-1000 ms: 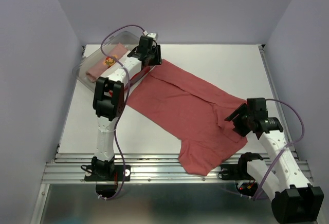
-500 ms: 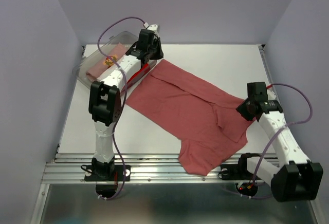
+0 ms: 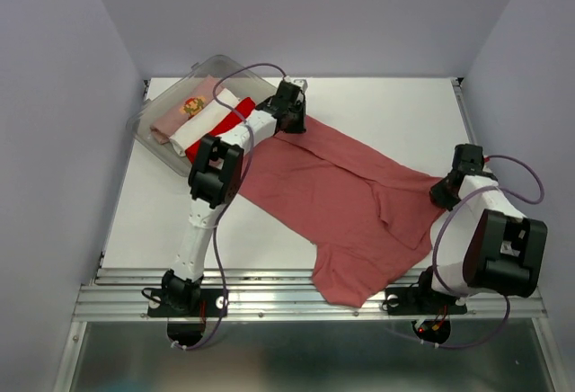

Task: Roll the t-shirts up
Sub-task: Fold the T-shirt at the center of the board, then move the bin to the corner of the board, then fold the T-shirt at the center of the board.

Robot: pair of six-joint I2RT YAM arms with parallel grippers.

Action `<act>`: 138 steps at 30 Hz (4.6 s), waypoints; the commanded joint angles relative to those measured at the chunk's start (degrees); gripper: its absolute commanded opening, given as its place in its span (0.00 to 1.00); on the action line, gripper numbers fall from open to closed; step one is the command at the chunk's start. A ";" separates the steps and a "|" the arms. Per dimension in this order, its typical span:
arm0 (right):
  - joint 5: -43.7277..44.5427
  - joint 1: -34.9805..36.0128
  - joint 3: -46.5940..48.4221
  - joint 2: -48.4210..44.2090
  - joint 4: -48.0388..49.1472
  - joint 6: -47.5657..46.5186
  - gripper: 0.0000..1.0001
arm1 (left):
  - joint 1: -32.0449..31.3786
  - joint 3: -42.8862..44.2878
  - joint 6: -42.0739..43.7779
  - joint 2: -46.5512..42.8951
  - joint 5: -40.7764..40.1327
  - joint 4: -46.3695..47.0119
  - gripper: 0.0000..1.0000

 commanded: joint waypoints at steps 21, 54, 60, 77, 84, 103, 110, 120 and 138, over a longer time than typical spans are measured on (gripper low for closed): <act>-3.33 -6.68 7.26 11.90 11.36 -0.52 0.18 | -1.22 8.44 0.93 1.49 -1.61 -5.84 0.00; -13.72 -5.10 7.00 -5.27 6.53 -2.46 0.28 | 12.49 -35.07 0.93 -31.31 -16.45 -11.81 0.19; -14.59 -5.10 6.12 -5.80 7.06 -2.20 0.29 | 16.80 -35.51 0.84 -30.96 -19.45 -12.69 0.20; -14.34 -5.10 5.06 -7.99 5.74 -3.07 0.29 | 14.10 -35.69 -1.00 -38.95 -16.29 -13.56 0.22; -13.72 -5.10 3.39 -11.15 1.71 -4.13 0.33 | 5.38 -28.76 -3.02 -39.58 -17.44 -15.06 0.24; -13.45 -5.10 0.66 -13.97 -1.47 -4.74 0.44 | 2.65 -11.70 -13.21 -14.44 -21.65 -9.97 0.48; -13.80 -4.58 1.37 -12.66 -1.29 -5.01 0.44 | 4.41 -13.19 -14.54 -12.24 -20.95 -6.19 0.45; -13.98 -4.58 1.46 -11.86 -1.03 -5.27 0.45 | 5.02 -8.89 -14.98 -7.50 -18.75 -5.22 0.41; -13.28 -4.58 1.11 -12.04 -1.29 -5.36 0.45 | 4.85 -8.88 -14.63 -7.49 -20.24 -5.83 0.43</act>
